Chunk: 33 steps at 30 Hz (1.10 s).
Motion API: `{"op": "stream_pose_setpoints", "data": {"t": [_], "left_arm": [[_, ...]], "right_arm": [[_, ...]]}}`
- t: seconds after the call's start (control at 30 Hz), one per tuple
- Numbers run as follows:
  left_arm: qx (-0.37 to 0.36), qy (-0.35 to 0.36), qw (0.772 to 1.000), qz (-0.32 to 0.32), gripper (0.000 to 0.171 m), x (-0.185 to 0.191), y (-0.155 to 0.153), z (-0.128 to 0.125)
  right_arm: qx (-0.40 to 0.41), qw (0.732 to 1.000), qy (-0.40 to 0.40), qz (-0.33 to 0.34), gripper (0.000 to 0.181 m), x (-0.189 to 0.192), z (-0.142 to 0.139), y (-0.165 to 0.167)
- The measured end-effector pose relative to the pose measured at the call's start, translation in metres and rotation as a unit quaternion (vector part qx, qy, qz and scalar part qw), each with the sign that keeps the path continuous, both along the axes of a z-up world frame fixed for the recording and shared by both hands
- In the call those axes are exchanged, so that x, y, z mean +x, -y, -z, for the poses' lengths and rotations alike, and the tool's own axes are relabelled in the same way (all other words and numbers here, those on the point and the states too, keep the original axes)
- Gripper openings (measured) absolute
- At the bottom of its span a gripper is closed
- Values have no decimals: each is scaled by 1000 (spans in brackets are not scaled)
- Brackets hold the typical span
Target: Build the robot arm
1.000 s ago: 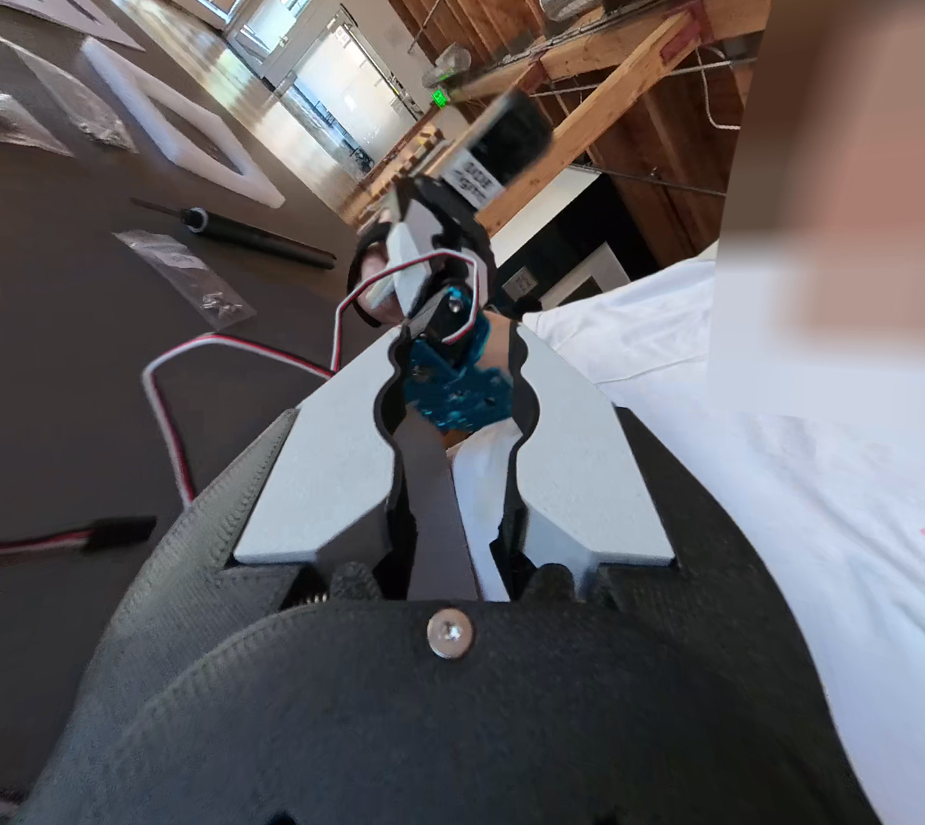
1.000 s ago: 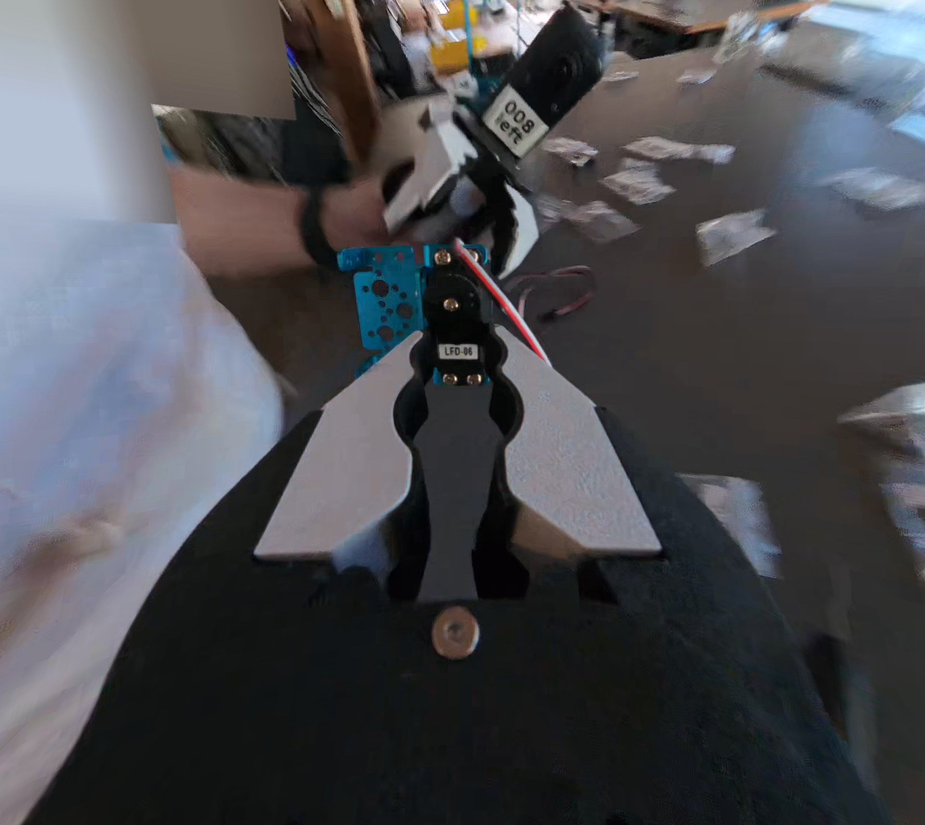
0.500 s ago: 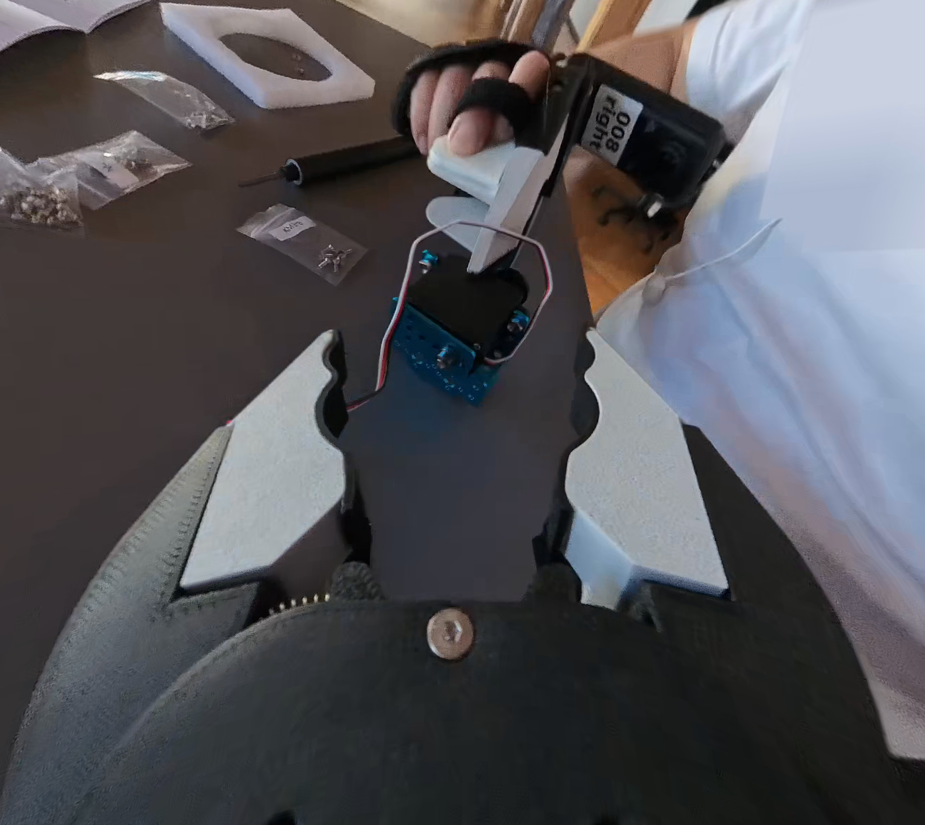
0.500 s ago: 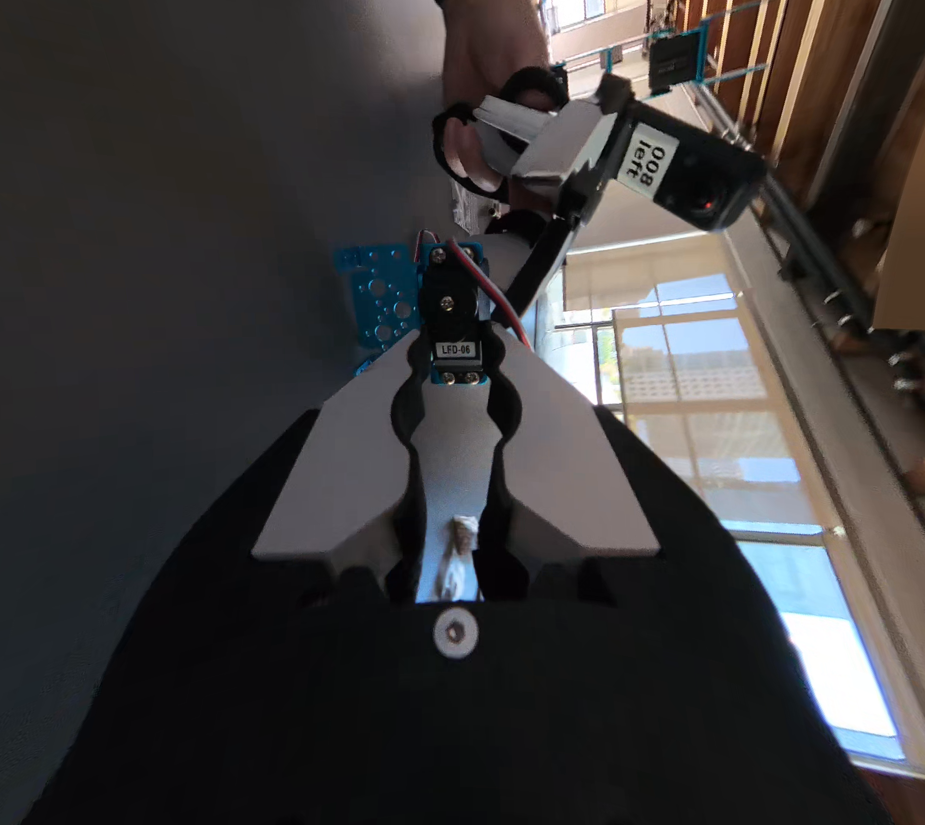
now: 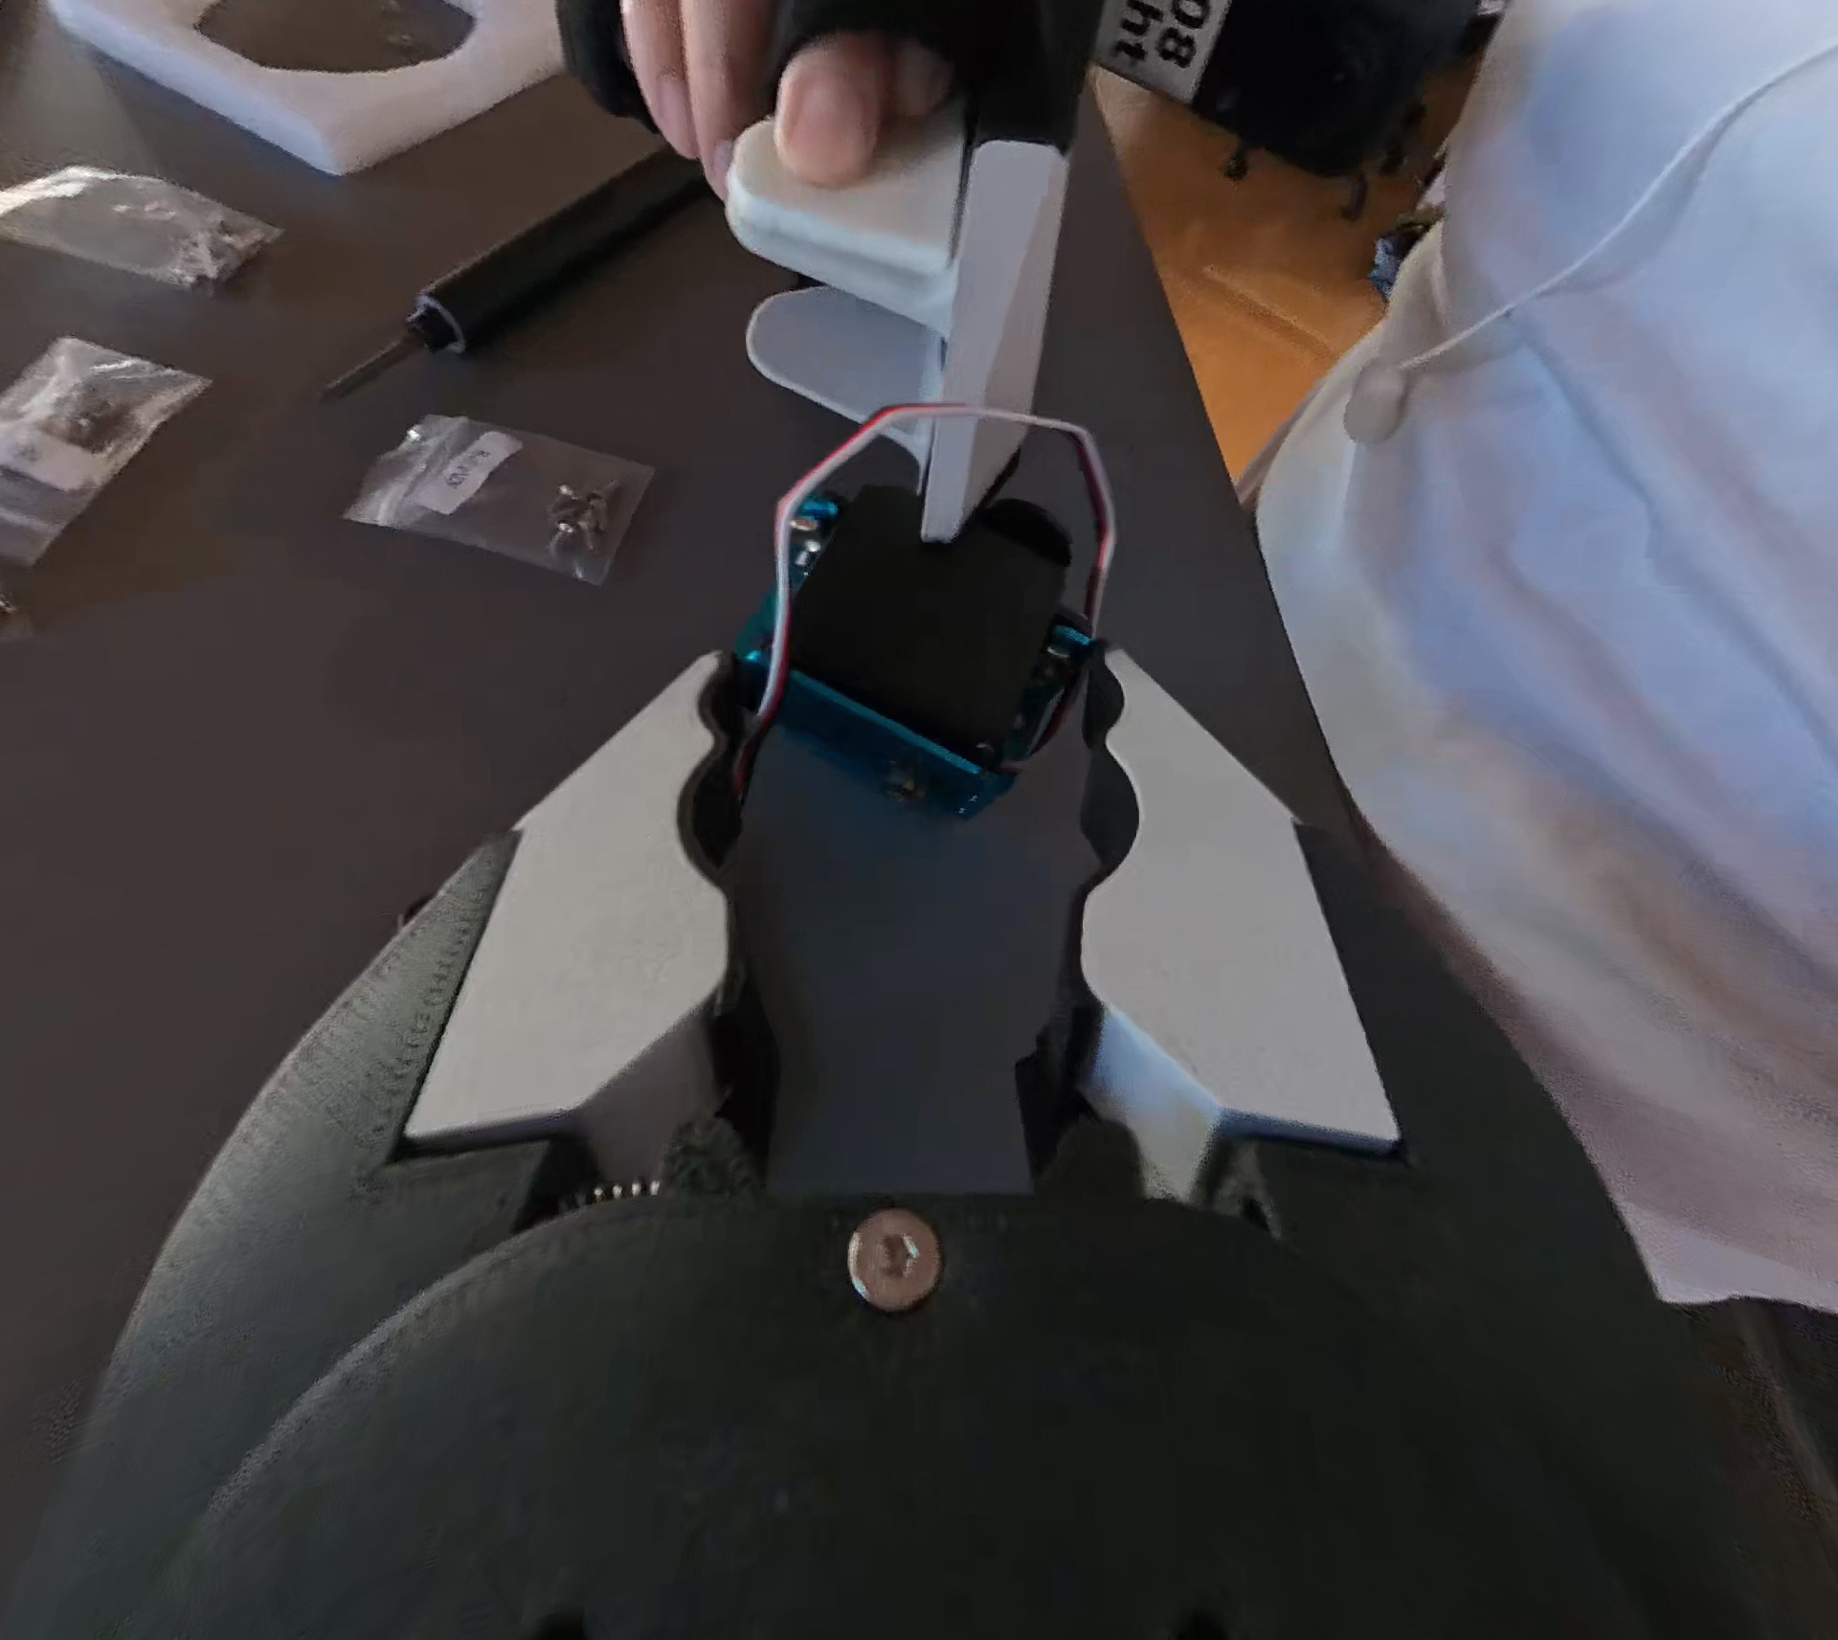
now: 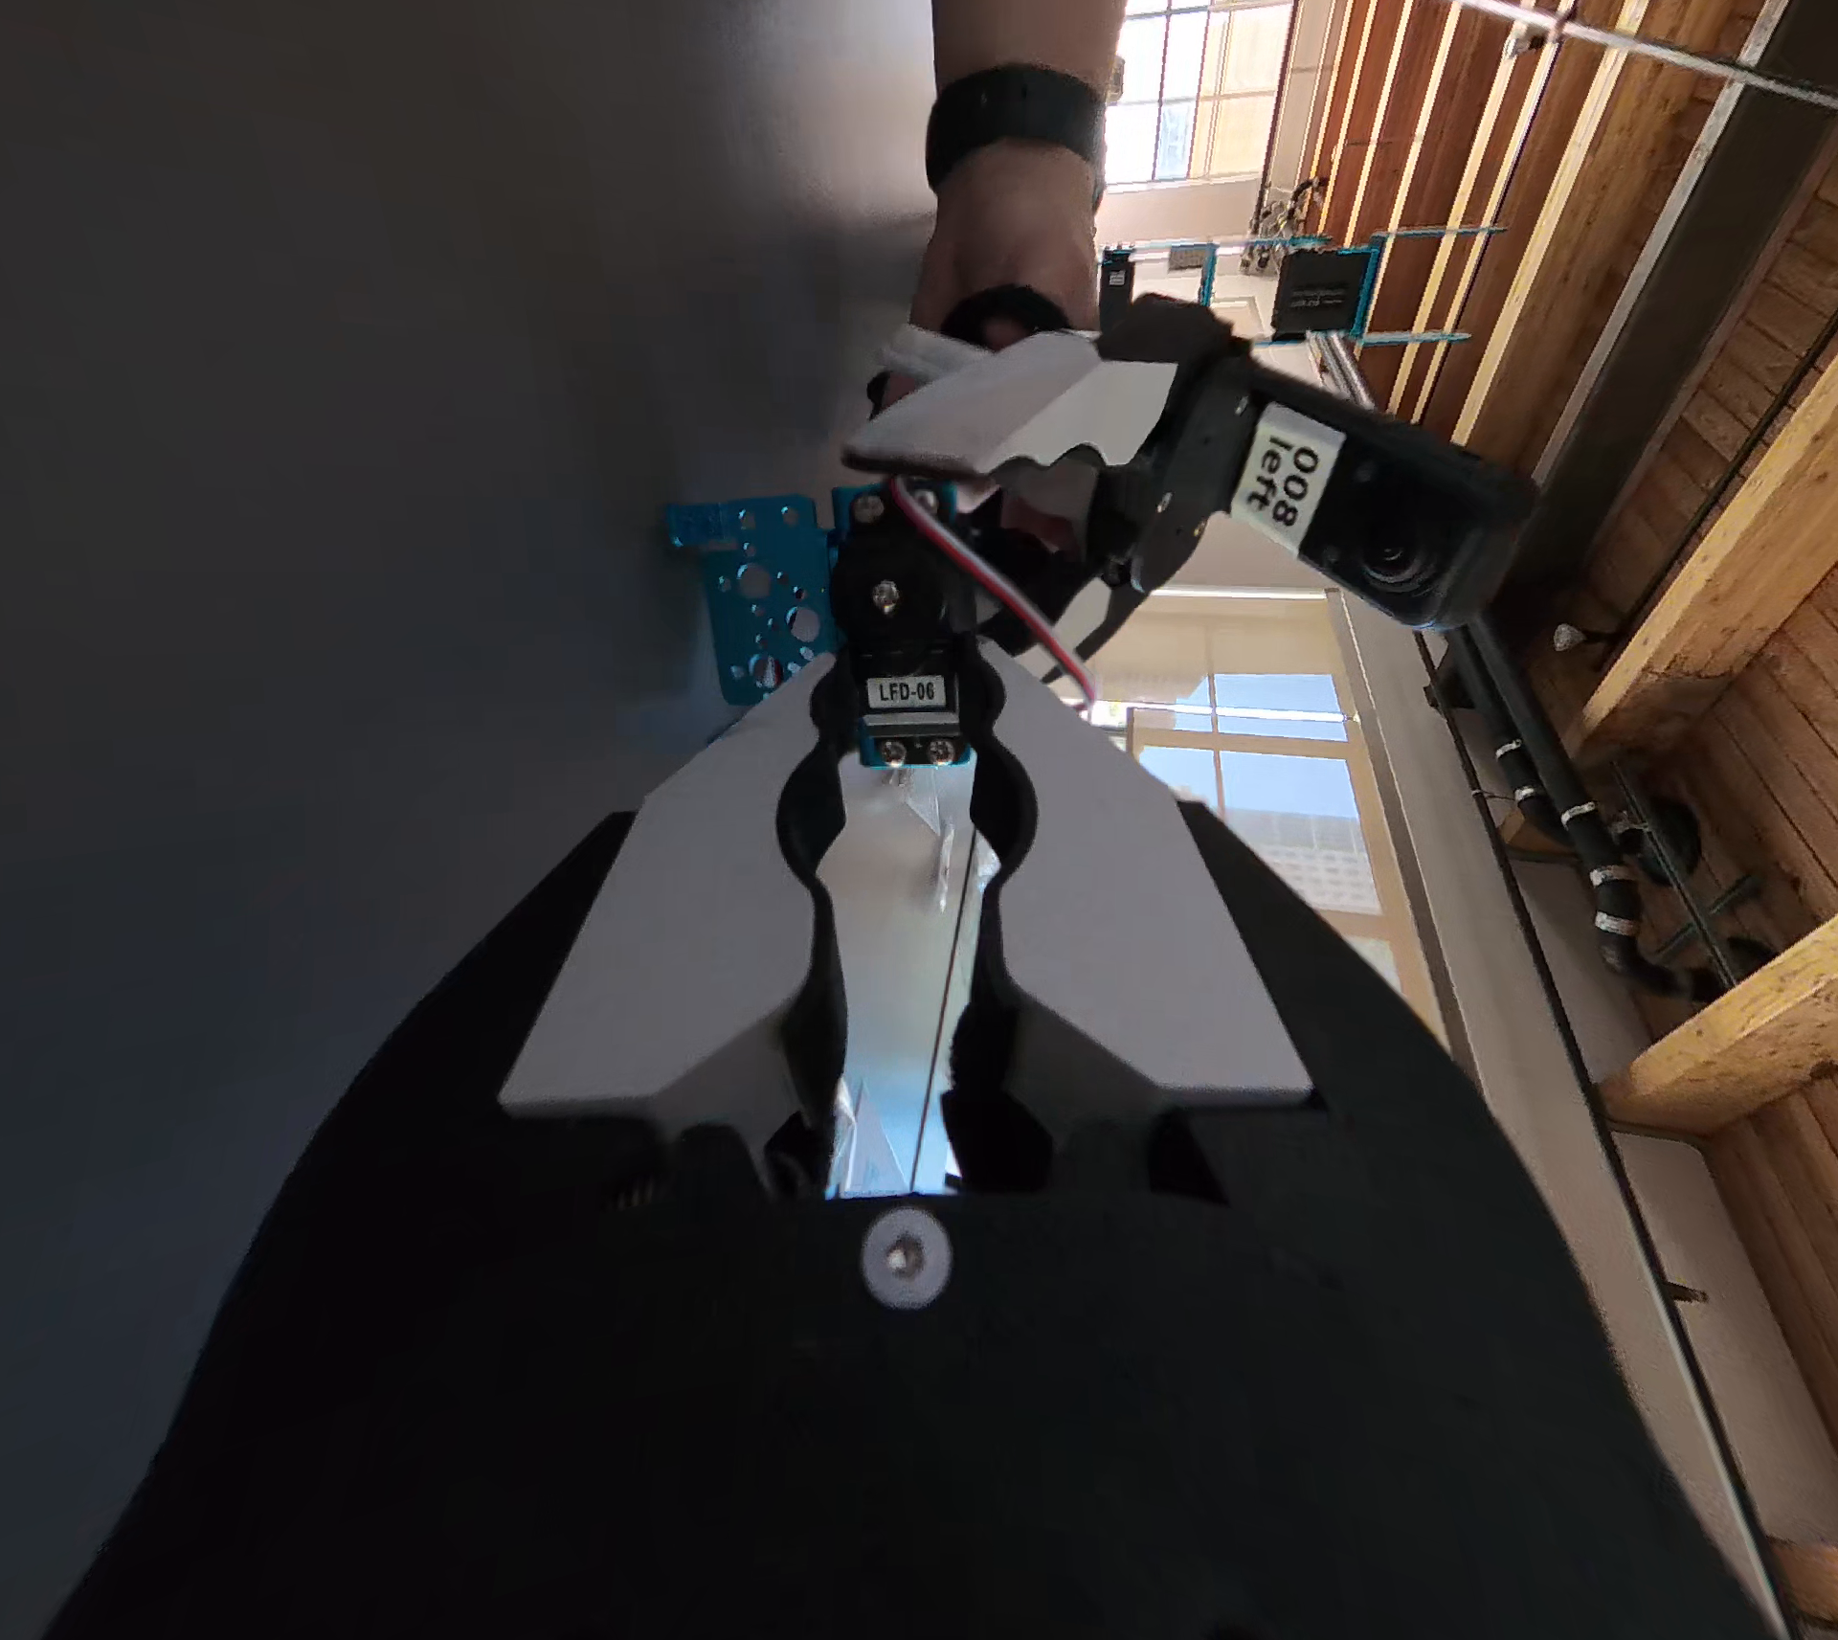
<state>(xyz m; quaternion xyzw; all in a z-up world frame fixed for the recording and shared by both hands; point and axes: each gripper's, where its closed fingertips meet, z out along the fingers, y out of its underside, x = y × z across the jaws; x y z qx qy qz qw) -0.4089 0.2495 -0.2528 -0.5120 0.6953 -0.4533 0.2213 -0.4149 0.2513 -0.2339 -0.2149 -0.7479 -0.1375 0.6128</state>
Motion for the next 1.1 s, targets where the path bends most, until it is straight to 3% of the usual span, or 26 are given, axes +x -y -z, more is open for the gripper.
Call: {"op": "stream_pose_setpoints", "data": {"t": [0.27,0.4,0.47,0.53,0.6,0.67,0.77,0.8,0.87,0.97,1.03,1.1], "left_arm": [[-8,16,997,-73,68,5,-5,2],[22,19,996,-79,68,2,0,3],[32,17,996,-78,67,1,4,3],[38,16,996,-74,67,0,7,5],[41,17,997,-68,67,-1,11,6],[39,20,997,-68,67,-1,12,6],[42,19,996,-70,67,-1,12,6],[47,19,996,-74,67,-2,11,6],[53,21,995,-82,67,-2,11,6],[80,25,992,-97,66,-4,10,7],[99,29,989,-107,66,-5,9,8],[115,35,986,-112,66,-6,10,7]], "right_arm": [[-91,989,-55,104,23,17,-1,-13],[-182,961,-114,172,22,37,-5,-21],[-293,930,-122,187,22,43,5,-18],[-427,874,-137,186,27,42,13,-11],[-563,798,-149,154,31,34,13,3],[-641,739,-167,120,36,28,7,8],[-712,663,-194,129,31,27,10,-1],[-739,625,-210,135,29,27,10,-4],[-797,529,-250,149,27,29,12,-12],[-869,379,-297,113,28,26,4,-12],[-890,319,-302,122,31,23,10,-11],[-902,279,-305,121,33,18,12,-10]]}}
